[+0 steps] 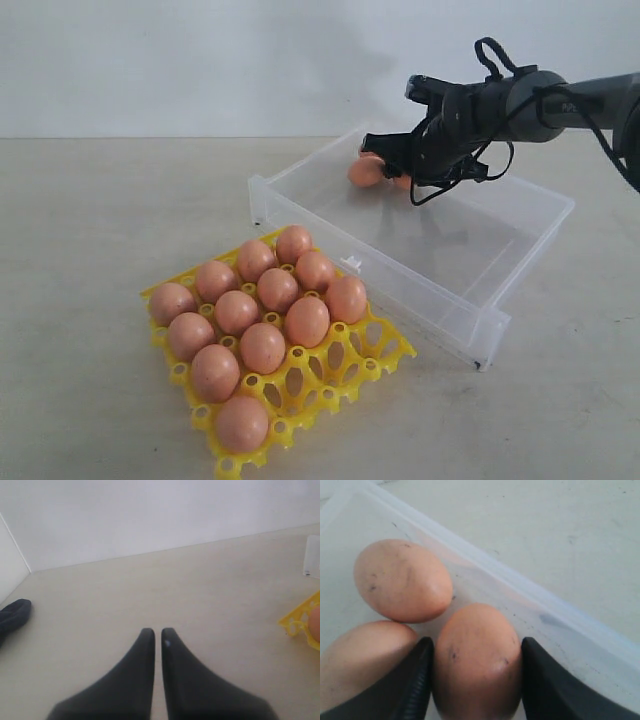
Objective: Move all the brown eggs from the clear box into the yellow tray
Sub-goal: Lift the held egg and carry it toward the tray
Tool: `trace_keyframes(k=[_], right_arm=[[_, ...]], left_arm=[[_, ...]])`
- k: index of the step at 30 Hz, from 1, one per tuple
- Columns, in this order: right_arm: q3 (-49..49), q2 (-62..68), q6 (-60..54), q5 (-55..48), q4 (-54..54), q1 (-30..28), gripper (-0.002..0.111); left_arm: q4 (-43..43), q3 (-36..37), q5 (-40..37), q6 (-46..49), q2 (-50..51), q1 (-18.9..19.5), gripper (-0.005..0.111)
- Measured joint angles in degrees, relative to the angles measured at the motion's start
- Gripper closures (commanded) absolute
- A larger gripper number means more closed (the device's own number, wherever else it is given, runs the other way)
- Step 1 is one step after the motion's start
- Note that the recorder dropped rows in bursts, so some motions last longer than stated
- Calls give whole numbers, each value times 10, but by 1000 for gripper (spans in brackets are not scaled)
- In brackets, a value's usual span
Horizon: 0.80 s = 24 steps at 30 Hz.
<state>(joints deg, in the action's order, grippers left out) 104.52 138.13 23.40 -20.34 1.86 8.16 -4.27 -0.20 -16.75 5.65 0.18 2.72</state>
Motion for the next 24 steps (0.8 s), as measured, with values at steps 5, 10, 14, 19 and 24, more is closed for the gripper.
trace_keyframes(k=[5, 10, 14, 19, 24], right_arm=[[0, 0, -4, -2, 0, 0, 108], [0, -11, -20, -23, 0, 0, 108], [0, -38, -26, -43, 0, 0, 108], [-30, -86, -35, -43, -42, 11, 108], [-198, -182, -6, 107, -59, 32, 108]], left_arm=[[0, 0, 0, 0, 0, 0, 103], [0, 0, 0, 0, 0, 0, 103], [0, 0, 0, 0, 0, 0, 103], [0, 0, 0, 0, 0, 0, 103], [0, 0, 0, 0, 0, 0, 103]])
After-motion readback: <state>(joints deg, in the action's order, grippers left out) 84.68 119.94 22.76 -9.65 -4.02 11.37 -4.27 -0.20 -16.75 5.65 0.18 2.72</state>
